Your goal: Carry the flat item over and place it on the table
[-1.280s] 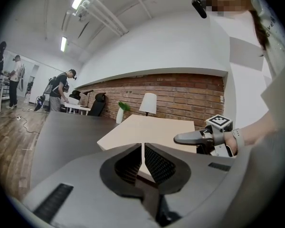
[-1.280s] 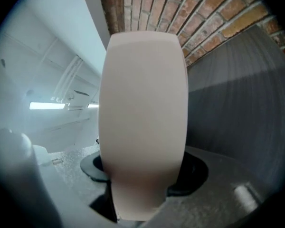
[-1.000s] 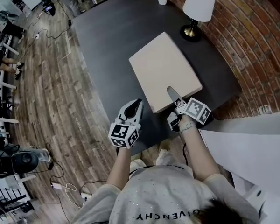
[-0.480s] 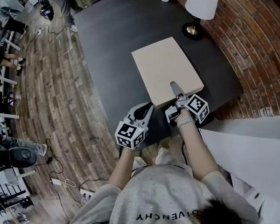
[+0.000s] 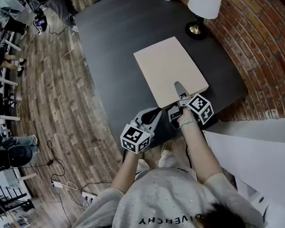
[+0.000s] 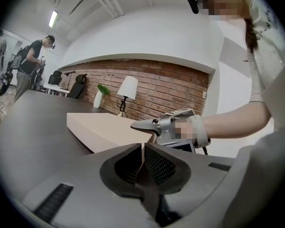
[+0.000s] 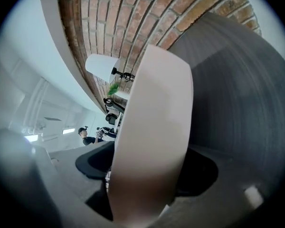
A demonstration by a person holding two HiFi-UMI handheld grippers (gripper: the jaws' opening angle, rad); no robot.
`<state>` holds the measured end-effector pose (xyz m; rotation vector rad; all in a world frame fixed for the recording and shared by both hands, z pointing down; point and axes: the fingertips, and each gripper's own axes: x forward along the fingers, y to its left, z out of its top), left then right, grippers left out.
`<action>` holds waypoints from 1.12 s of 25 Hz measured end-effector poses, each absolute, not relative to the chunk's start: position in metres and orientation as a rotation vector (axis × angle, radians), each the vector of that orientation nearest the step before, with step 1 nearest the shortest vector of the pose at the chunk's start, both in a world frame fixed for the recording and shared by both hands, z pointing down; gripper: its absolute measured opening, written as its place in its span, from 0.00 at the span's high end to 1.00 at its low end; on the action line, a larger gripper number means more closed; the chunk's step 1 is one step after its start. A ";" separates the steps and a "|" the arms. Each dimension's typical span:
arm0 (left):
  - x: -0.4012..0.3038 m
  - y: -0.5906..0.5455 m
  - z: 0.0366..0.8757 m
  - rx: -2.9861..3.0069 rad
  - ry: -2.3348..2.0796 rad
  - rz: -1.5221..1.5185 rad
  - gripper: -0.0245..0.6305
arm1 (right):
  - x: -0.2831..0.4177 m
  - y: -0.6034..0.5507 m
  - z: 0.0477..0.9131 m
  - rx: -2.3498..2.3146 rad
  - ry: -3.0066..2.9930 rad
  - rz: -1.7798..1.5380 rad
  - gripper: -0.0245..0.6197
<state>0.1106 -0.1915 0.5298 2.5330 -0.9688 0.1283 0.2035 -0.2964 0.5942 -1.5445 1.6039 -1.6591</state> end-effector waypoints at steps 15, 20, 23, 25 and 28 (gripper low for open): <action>0.120 -0.188 0.544 2.497 -0.905 0.145 0.94 | 0.217 -0.286 0.609 -1.673 1.599 -1.713 0.31; 0.119 -0.191 0.547 2.483 -0.917 0.141 0.94 | 0.220 -0.281 0.615 -1.734 1.584 -1.729 0.30; 0.119 -0.190 0.548 2.477 -0.918 0.147 0.94 | 0.222 -0.280 0.615 -1.759 1.564 -1.738 0.29; 0.118 -0.190 0.548 2.475 -0.921 0.147 0.94 | 0.222 -0.279 0.615 -1.769 1.557 -1.747 0.28; 0.114 -0.191 0.546 2.475 -0.927 0.136 0.94 | 0.224 -0.277 0.614 -1.784 1.548 -1.754 0.28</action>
